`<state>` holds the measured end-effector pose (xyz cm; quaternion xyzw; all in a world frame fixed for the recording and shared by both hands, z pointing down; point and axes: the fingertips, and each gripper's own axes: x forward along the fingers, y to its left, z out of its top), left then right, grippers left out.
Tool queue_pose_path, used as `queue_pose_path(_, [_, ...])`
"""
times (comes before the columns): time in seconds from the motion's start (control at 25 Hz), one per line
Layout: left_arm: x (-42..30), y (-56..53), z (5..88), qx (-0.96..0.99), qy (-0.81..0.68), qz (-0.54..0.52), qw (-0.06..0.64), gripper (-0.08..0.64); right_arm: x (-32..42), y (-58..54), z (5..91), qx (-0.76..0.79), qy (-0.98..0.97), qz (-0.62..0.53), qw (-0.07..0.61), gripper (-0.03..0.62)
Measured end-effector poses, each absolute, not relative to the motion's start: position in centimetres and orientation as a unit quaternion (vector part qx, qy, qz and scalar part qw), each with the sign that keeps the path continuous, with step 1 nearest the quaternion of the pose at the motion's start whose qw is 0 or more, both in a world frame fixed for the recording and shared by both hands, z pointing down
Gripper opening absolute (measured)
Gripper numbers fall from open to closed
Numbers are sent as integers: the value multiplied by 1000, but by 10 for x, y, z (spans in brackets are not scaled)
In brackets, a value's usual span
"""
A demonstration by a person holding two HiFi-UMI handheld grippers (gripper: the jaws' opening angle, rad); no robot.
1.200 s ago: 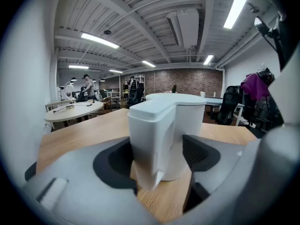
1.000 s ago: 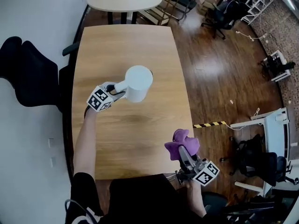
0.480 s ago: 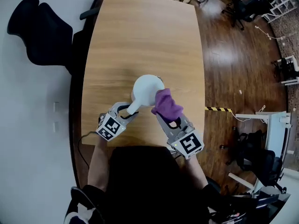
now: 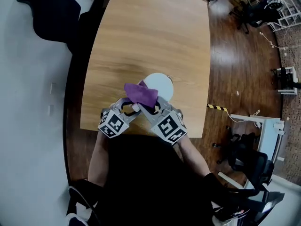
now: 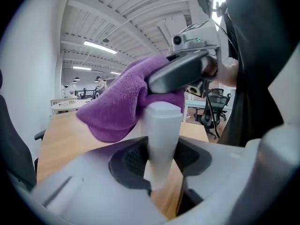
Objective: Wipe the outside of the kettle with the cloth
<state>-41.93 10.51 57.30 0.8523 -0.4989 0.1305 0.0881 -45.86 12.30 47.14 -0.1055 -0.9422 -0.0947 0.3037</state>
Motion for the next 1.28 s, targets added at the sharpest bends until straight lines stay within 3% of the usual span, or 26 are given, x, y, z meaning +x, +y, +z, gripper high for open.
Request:
queue_pose_path(0.28, [-411, 114, 548, 854, -496, 128, 90, 270, -409, 8, 434, 98, -920, -125, 357, 25])
queue_pose_path(0.4, [-416, 114, 556, 855, -495, 126, 90, 272, -444, 62, 421, 16, -931, -162, 327, 25])
queue_pose_path(0.56, [-421, 117, 565, 851, -501, 127, 88, 272, -466, 111, 470, -81, -896, -222, 377, 25])
queue_pose_path(0.76, [-409, 105, 553, 854, -504, 110, 76, 273, -437, 12, 475, 4, -912, -118, 393, 25])
queue_pose_path(0.88, [-410, 106, 555, 853, -505, 105, 80, 275, -418, -43, 476, 79, -892, -113, 430, 25])
queue_pose_path(1.12, [-411, 107, 555, 850, -510, 101, 84, 277, -444, 67, 452, -48, -910, -151, 384, 25])
queue_pose_path(1.28, [-410, 105, 557, 849, -513, 95, 87, 278, -419, 19, 479, 21, -903, -131, 408, 25])
